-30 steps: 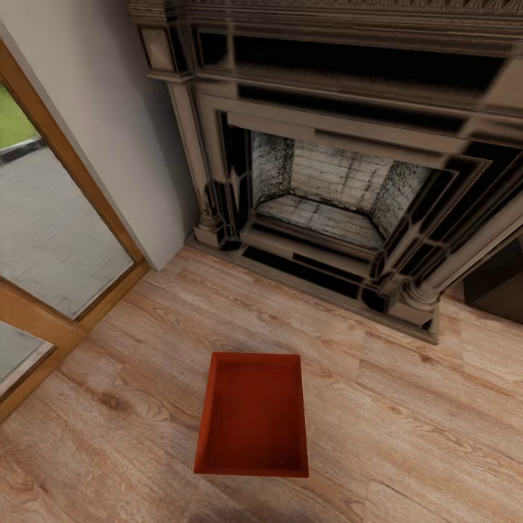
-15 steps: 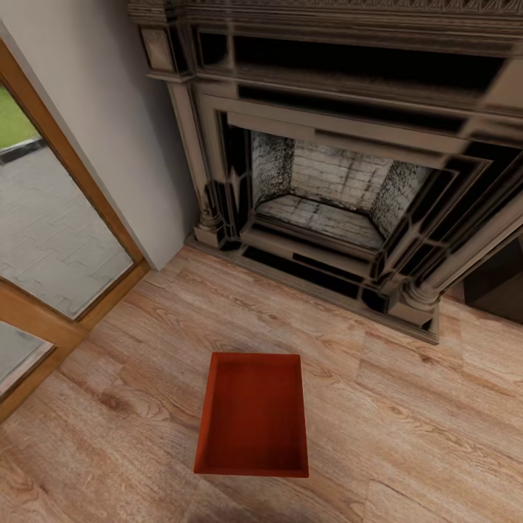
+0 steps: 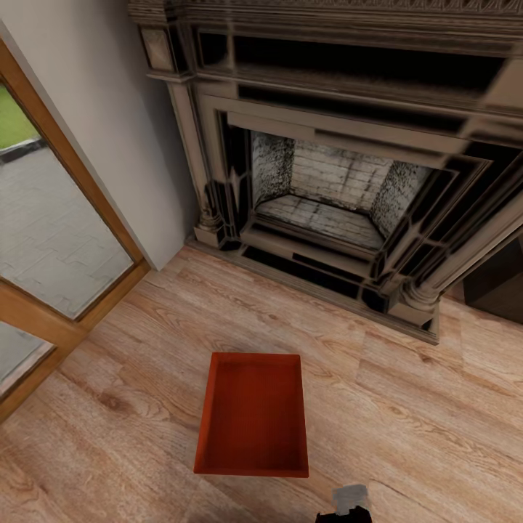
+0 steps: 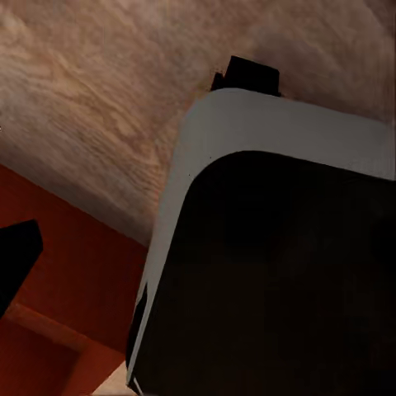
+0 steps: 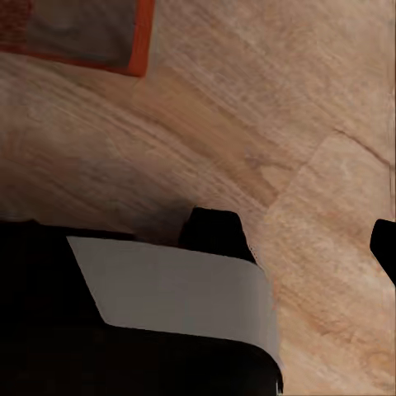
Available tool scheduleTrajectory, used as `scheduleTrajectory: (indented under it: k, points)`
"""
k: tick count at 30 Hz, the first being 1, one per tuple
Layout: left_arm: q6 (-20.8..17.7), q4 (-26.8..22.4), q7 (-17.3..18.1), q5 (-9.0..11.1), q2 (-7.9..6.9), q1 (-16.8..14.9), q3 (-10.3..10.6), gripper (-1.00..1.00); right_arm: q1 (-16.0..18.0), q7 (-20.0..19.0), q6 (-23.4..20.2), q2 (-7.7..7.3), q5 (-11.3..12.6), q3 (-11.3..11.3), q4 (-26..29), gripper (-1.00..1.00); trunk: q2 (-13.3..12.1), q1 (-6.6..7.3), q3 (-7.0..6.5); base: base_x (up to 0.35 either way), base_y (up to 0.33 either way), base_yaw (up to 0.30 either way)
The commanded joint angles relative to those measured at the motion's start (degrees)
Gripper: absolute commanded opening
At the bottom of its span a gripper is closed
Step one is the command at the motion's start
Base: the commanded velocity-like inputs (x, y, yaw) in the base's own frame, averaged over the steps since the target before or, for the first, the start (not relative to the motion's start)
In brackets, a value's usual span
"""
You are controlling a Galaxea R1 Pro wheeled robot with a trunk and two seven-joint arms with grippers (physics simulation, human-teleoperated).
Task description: Move the two storage containers from the living room to the garage. In the garage, place one container on the floor and stack the other container on top of it (either order is fine).
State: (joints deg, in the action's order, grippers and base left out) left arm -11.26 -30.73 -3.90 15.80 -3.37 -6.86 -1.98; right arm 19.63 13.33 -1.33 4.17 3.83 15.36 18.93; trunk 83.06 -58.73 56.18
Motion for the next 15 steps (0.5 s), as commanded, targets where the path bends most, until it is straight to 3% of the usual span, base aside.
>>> scheduleTrajectory:
  k: [1,5,6,9,10,15]
  points:
    - [-0.46,-0.18,-0.52,0.6,-0.05,-1.03,0.03,1.0,0.94,0.43,-0.15,0.08,0.49,0.25,0.03,1.0,0.02,0.01,0.05,0.0,0.0,0.0]
    - [-3.73,-0.48,-3.69,0.33,0.05,-8.35,0.12,1.0,7.58,0.59,-0.16,0.89,0.95,-1.11,-0.07,1.0,0.02,0.01,0.05,0.0,0.0,0.0]
    - [-10.11,-0.49,-7.04,-0.11,0.24,-16.63,0.26,1.0,13.08,0.63,-0.1,1.78,2.96,-3.03,-0.11,1.0,0.02,0.01,0.05,0.0,0.0,0.0]
    - [-11.58,-0.47,-7.72,-0.17,0.52,-21.08,0.25,1.0,14.78,0.64,-0.05,2.03,4.67,-3.7,-0.07,1.0,0.02,0.01,0.05,0.0,0.0,0.0]
    - [-12.06,-0.42,-7.97,-0.26,1.17,-24.57,0.27,1.0,15.34,0.64,0.27,2.66,5.32,-3.92,-0.08,1.0,0.02,0.01,0.05,0.0,0.0,0.0]
    - [-12.22,-0.39,-8.32,-0.32,1.8,-27.72,0.3,1.0,15.58,0.56,1.35,3.21,5.54,-4.21,-0.12,1.0,0.02,0.01,0.05,0.0,0.0,0.0]
